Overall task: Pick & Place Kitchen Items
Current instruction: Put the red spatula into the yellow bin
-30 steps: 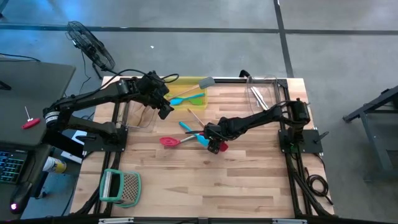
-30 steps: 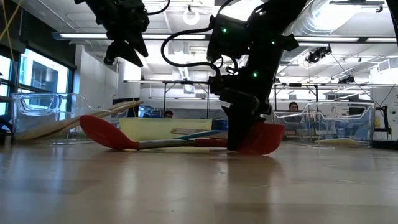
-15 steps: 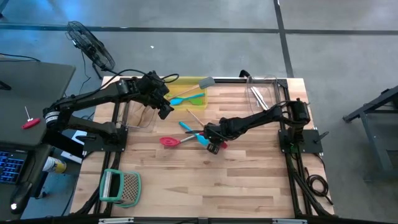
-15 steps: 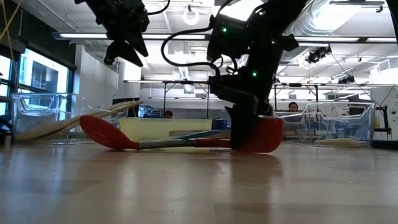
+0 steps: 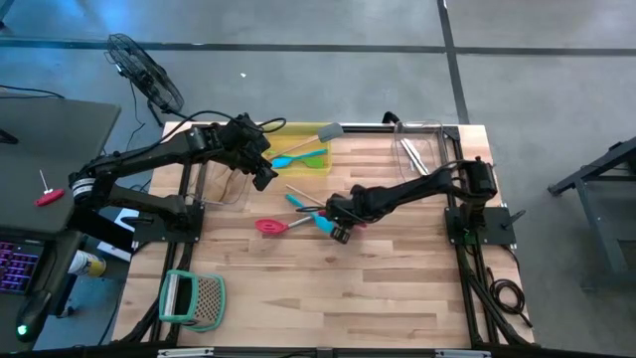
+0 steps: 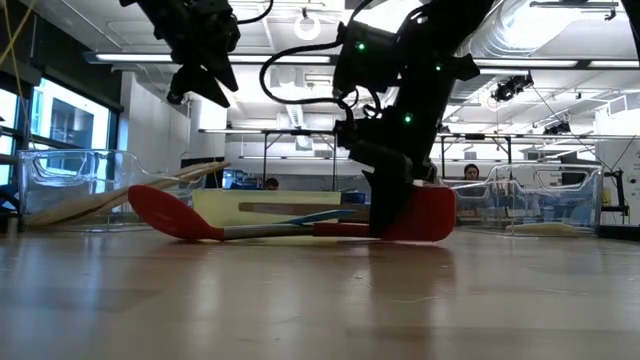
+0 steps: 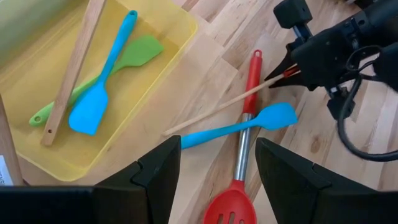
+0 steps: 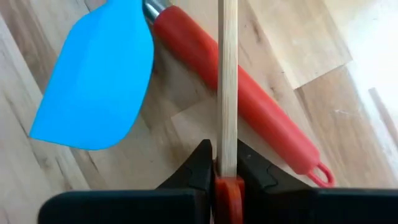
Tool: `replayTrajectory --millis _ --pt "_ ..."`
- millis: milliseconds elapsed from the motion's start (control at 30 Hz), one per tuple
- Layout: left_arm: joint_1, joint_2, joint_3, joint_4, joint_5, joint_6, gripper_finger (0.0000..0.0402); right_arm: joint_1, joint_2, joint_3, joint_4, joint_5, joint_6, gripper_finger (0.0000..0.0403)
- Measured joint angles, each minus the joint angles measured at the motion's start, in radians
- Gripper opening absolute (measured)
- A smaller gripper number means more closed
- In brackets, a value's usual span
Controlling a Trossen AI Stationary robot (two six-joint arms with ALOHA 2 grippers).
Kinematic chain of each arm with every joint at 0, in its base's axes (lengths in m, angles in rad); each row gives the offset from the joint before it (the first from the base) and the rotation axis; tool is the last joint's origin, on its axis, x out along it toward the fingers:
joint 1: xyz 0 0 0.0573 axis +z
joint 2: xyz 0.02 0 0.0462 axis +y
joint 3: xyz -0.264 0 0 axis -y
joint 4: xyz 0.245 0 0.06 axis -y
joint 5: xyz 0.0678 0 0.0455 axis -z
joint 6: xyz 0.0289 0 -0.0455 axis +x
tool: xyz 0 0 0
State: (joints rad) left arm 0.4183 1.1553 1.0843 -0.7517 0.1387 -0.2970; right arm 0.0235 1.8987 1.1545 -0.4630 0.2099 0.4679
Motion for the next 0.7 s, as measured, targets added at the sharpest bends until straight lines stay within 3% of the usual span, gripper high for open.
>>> replayTrajectory --millis 433,700 --pt "0.0 0.0 0.0 0.002 -0.002 0.051 0.0203 0.007 -0.113 0.0 -0.074 -0.002 -0.001 0.0026" --pt "-0.001 0.0 -0.002 -0.051 0.09 0.321 0.0203 0.06 -0.203 0.0 -0.117 -0.002 -0.02 0.0026"
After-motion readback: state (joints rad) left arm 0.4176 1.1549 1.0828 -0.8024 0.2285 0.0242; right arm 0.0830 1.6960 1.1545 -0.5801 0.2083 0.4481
